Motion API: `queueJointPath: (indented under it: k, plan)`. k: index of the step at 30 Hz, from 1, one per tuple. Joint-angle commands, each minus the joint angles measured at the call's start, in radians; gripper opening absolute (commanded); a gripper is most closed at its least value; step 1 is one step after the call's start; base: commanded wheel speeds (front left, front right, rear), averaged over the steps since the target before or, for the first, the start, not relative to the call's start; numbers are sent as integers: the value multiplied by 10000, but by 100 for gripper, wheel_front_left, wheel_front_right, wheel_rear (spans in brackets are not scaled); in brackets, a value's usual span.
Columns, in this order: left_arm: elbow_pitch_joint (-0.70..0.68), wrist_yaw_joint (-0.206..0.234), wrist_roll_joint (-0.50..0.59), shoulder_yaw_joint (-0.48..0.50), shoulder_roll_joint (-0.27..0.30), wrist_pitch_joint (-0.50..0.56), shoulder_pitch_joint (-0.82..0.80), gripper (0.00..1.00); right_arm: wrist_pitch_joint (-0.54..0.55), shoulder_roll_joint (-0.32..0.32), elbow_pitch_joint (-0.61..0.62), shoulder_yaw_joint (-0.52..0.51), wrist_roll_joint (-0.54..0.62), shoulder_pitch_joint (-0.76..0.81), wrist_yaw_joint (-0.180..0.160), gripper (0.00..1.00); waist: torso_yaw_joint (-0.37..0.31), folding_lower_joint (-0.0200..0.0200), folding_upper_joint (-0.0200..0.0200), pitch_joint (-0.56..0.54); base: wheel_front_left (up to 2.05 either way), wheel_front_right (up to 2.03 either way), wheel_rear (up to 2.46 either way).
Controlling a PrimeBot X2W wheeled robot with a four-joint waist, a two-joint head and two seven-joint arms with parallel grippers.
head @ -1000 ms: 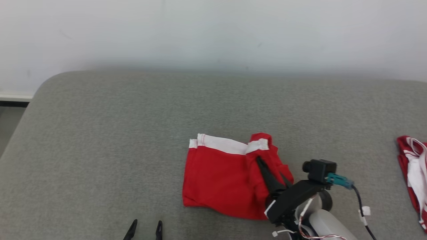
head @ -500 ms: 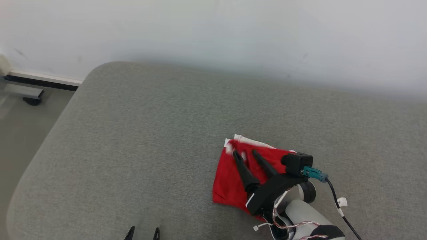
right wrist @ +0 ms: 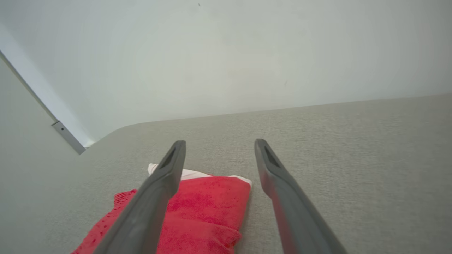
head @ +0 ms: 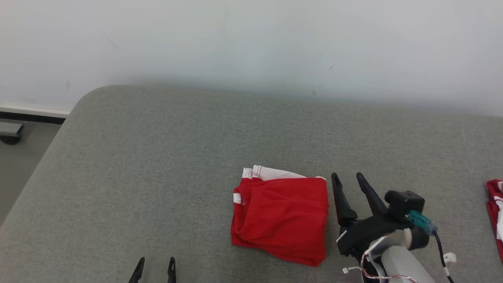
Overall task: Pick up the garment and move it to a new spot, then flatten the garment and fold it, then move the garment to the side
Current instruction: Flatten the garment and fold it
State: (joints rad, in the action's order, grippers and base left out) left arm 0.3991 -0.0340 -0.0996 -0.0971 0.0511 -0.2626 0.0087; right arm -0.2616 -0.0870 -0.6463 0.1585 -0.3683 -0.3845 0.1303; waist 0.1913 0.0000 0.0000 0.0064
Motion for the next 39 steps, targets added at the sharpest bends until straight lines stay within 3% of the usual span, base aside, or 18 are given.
queueJointPath:
  k: [1,6,13,39]
  plan:
    - [-92,29,32,11,-9,-29,-52,100,-33,77,136,-233,135,219,-1,100,-403,0,0,-22,0,0,0]
    - [-278,81,56,168,-9,-29,-81,100,-35,243,1068,-1485,1287,1250,-1,100,-998,0,0,-29,0,0,0]
    - [-395,87,115,418,-8,-29,-59,100,-24,357,2074,-2098,2043,2230,-1,100,-1674,0,0,-64,0,0,0]
    - [-707,-6,172,853,-9,-29,548,100,-23,372,2875,-1621,1865,3422,-1,100,-2453,0,0,-528,0,0,0]
